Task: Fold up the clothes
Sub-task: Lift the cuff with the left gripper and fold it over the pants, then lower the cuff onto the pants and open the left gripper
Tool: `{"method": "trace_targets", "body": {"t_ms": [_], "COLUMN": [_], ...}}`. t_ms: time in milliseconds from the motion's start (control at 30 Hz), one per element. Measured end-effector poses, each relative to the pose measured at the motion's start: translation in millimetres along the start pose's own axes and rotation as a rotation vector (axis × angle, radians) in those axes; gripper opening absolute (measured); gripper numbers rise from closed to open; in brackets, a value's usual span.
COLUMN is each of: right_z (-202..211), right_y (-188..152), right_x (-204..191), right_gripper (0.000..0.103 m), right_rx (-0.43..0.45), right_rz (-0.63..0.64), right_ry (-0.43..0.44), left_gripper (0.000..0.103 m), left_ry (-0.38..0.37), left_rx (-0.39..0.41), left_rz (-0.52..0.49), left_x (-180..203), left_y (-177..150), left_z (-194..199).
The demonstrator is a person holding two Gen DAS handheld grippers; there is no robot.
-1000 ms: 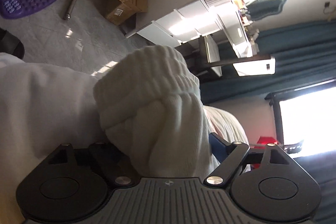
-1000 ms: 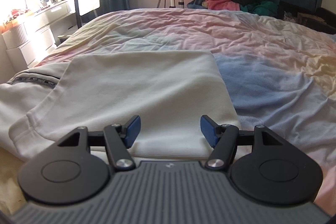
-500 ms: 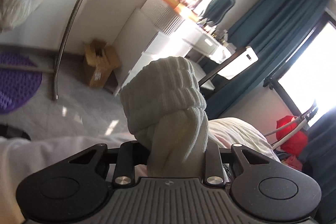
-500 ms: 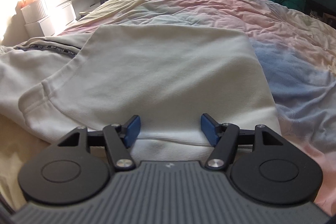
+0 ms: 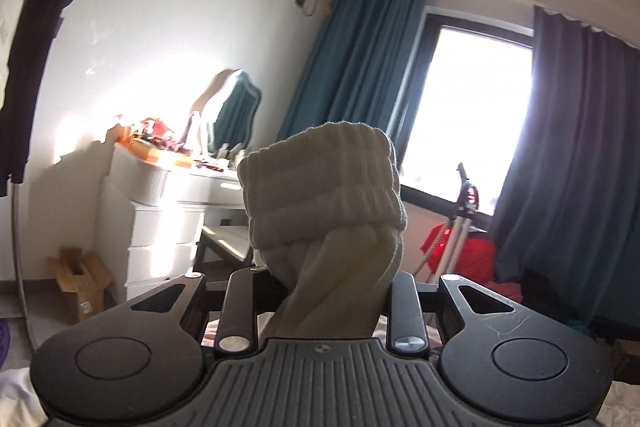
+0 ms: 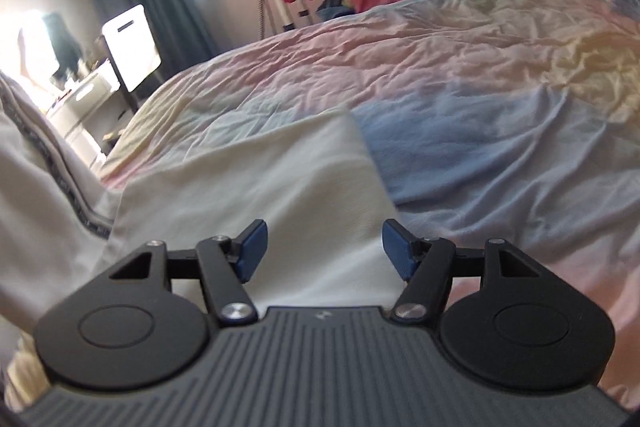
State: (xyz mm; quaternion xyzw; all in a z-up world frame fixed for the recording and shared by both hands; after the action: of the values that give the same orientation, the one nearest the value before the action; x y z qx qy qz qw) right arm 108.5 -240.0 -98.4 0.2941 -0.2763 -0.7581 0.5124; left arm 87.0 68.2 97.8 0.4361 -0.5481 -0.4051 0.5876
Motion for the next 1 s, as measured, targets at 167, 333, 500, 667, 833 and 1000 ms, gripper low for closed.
{"method": "trace_targets", "body": {"t_ms": [167,333,500,667,833,1000], "right_z": [4.4,7.9,-0.5,-16.2,-23.9,-17.4], "right_y": [27.3,43.6,43.0,39.3,36.2,37.1], "right_x": [63.9,107.1,123.9,112.7,98.7,86.7], "right_gripper": [0.067,0.068,0.068,0.068,0.068,0.068], "right_rx": [0.058,0.130,0.101,0.014,-0.058,-0.062], "right_rz": [-0.233,-0.357,-0.434,-0.494,-0.498,-0.473], "right_ry": [-0.078,-0.134,-0.060,0.124,0.210,0.299], "left_gripper": [0.029,0.030,0.042,0.102,0.103,0.103], "left_ry": [-0.127,-0.255,-0.345,-0.392,-0.481,-0.609], "left_rx": [0.003,-0.096,-0.341,-0.481,-0.553,-0.575], "left_rz": [-0.144,-0.406,-0.533,-0.490,-0.543,-0.525], "left_x": [122.0,217.4,238.3,225.2,192.2,146.0], "left_y": [-48.3,-159.0,-271.0,-296.8,-286.3,-259.8], "left_z": [-5.1,-3.0,-14.8,-19.5,-26.1,-0.1]}}
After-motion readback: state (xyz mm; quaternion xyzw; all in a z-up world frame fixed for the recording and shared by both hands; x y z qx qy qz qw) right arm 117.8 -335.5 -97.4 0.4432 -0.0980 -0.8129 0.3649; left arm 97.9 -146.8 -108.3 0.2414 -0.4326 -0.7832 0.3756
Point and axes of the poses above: each gripper's, at about its wrist camera, not at the fingertips, and z roughly against the way its jaws point, x to its right, y to its top, the point moved 6 cm from there along -z, roughly the way its jaws point, and after that the axes turned 15 degrees about -y, right-handed, at the moved point
